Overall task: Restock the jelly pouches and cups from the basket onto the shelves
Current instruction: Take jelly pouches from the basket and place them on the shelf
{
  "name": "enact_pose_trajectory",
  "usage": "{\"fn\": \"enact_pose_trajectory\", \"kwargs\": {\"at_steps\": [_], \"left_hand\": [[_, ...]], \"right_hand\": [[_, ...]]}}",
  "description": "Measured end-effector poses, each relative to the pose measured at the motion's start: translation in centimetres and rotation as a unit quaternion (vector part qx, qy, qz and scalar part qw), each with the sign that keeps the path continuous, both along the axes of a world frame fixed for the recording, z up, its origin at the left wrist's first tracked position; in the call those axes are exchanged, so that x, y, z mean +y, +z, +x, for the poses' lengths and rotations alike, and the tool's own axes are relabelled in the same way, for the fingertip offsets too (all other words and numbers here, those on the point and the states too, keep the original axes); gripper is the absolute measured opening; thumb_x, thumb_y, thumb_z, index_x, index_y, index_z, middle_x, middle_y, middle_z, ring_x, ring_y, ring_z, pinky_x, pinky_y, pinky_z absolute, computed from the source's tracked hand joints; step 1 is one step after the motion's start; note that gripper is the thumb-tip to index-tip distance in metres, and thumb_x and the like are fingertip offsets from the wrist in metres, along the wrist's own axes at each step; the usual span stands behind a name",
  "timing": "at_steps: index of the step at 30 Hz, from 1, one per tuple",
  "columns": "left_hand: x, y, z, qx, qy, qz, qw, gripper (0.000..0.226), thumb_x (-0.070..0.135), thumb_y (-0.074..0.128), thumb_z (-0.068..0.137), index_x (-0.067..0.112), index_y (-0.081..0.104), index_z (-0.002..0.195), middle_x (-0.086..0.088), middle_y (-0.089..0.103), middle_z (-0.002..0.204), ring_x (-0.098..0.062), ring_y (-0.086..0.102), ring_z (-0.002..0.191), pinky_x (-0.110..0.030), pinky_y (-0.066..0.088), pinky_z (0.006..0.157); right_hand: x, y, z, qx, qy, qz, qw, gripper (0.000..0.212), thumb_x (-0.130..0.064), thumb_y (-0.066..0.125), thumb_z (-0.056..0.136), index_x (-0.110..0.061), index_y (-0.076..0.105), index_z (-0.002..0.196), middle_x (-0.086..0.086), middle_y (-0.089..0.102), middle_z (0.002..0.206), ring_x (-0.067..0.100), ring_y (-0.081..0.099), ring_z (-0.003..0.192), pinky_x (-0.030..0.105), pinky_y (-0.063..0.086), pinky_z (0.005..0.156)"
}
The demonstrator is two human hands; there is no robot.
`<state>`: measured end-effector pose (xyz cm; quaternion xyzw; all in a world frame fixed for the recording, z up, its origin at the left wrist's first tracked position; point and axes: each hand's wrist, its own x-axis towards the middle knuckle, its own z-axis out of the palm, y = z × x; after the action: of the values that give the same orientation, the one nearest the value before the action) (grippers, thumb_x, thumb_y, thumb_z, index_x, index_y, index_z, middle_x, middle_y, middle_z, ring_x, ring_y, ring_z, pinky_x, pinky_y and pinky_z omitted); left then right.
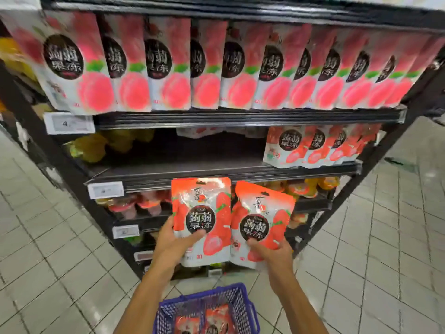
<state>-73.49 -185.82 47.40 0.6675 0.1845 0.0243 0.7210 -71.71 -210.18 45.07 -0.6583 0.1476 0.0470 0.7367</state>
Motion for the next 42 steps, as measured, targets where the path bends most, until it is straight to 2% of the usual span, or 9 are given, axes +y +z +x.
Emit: {"fn": "enact_pose_trajectory", "kwargs": {"at_steps": [3, 8, 13, 15, 18, 23, 29, 35, 42], "left_hand": [[-0.6, 2.5, 1.0, -0.037, -0.013, 0.006, 0.999, 0.068, 0.017, 0.090, 0.060, 0.026, 0.060, 0.121, 0.003, 0.076, 0.103, -0.016, 0.072, 0.095, -0.040, 0.058, 0.081], [-1.6, 3.8, 2.4, -0.075, -0.044, 0.019, 0.996, 0.055, 0.007, 0.086, 0.067, 0.029, 0.062, 0.111, 0.001, 0.076, 0.102, -0.017, 0.073, 0.093, -0.036, 0.059, 0.075], [-3.1, 4.1, 4.7, -0.075, -0.060, 0.020, 0.995, 0.050, 0.007, 0.086, 0.068, 0.023, 0.063, 0.109, -0.001, 0.077, 0.097, -0.021, 0.074, 0.086, -0.028, 0.059, 0.059], [-3.9, 4.3, 5.9, -0.074, -0.061, 0.015, 0.995, 0.050, 0.010, 0.086, 0.068, 0.022, 0.062, 0.110, -0.002, 0.077, 0.097, -0.022, 0.075, 0.083, -0.031, 0.059, 0.057], [-5.1, 4.2, 7.6, -0.072, -0.067, 0.013, 0.995, 0.054, 0.011, 0.086, 0.069, 0.020, 0.060, 0.116, -0.003, 0.076, 0.103, -0.023, 0.073, 0.093, -0.040, 0.061, 0.074], [-6.4, 4.3, 10.3, -0.069, -0.038, 0.018, 0.997, 0.054, 0.018, 0.087, 0.066, 0.025, 0.061, 0.113, 0.004, 0.076, 0.100, -0.015, 0.074, 0.089, -0.023, 0.058, 0.062], [-6.7, 4.0, 12.2, -0.057, 0.018, 0.008, 0.998, 0.058, 0.021, 0.089, 0.057, 0.026, 0.063, 0.108, 0.003, 0.077, 0.098, -0.016, 0.074, 0.088, -0.027, 0.059, 0.063], [-6.8, 3.7, 13.2, -0.044, 0.035, 0.009, 0.998, 0.051, 0.012, 0.088, 0.066, 0.025, 0.063, 0.109, 0.003, 0.077, 0.099, -0.017, 0.074, 0.088, -0.030, 0.060, 0.063], [-7.2, 3.8, 13.1, -0.059, 0.048, 0.011, 0.997, 0.049, 0.012, 0.087, 0.067, 0.024, 0.064, 0.108, 0.002, 0.077, 0.098, -0.015, 0.074, 0.088, -0.023, 0.058, 0.060]], "right_hand": [[-0.7, 2.4, 0.6, -0.031, -0.010, 0.004, 0.999, 0.072, -0.031, 0.096, 0.048, -0.018, 0.067, 0.112, 0.007, 0.076, 0.097, 0.025, 0.072, 0.089, 0.044, 0.059, 0.078], [-2.0, 4.4, 2.0, -0.084, -0.024, 0.016, 0.996, 0.041, -0.045, 0.088, 0.050, -0.045, 0.072, 0.087, -0.010, 0.076, 0.088, 0.006, 0.072, 0.080, 0.016, 0.055, 0.062], [-3.6, 4.7, 4.7, -0.085, -0.009, 0.032, 0.996, 0.059, -0.051, 0.092, 0.048, -0.024, 0.071, 0.097, 0.005, 0.076, 0.099, 0.022, 0.072, 0.094, 0.044, 0.055, 0.086], [-4.2, 5.0, 6.1, -0.086, -0.001, 0.027, 0.996, 0.060, -0.050, 0.093, 0.049, -0.028, 0.071, 0.101, 0.004, 0.076, 0.100, 0.023, 0.072, 0.095, 0.036, 0.058, 0.081], [-4.6, 5.3, 8.2, -0.101, 0.023, 0.006, 0.995, 0.047, -0.034, 0.094, 0.052, -0.041, 0.072, 0.093, -0.002, 0.077, 0.091, 0.015, 0.073, 0.084, 0.017, 0.056, 0.062], [-5.3, 4.9, 12.2, -0.096, 0.032, -0.012, 0.995, 0.047, -0.037, 0.096, 0.047, -0.031, 0.075, 0.088, 0.003, 0.077, 0.088, 0.024, 0.074, 0.084, 0.036, 0.060, 0.070], [-6.1, 4.2, 15.8, -0.115, 0.029, -0.028, 0.992, 0.043, -0.022, 0.093, 0.060, -0.024, 0.071, 0.097, -0.004, 0.077, 0.091, 0.012, 0.073, 0.084, 0.023, 0.059, 0.066], [-4.9, 5.8, 19.4, -0.123, 0.031, -0.043, 0.991, 0.055, -0.030, 0.093, 0.058, -0.031, 0.065, 0.105, -0.013, 0.074, 0.092, 0.000, 0.069, 0.084, 0.019, 0.056, 0.070], [-2.7, 8.0, 22.8, -0.149, 0.003, -0.047, 0.988, 0.097, -0.039, 0.092, 0.057, -0.018, 0.047, 0.140, 0.002, 0.060, 0.131, 0.020, 0.057, 0.120, 0.041, 0.048, 0.101]]}}
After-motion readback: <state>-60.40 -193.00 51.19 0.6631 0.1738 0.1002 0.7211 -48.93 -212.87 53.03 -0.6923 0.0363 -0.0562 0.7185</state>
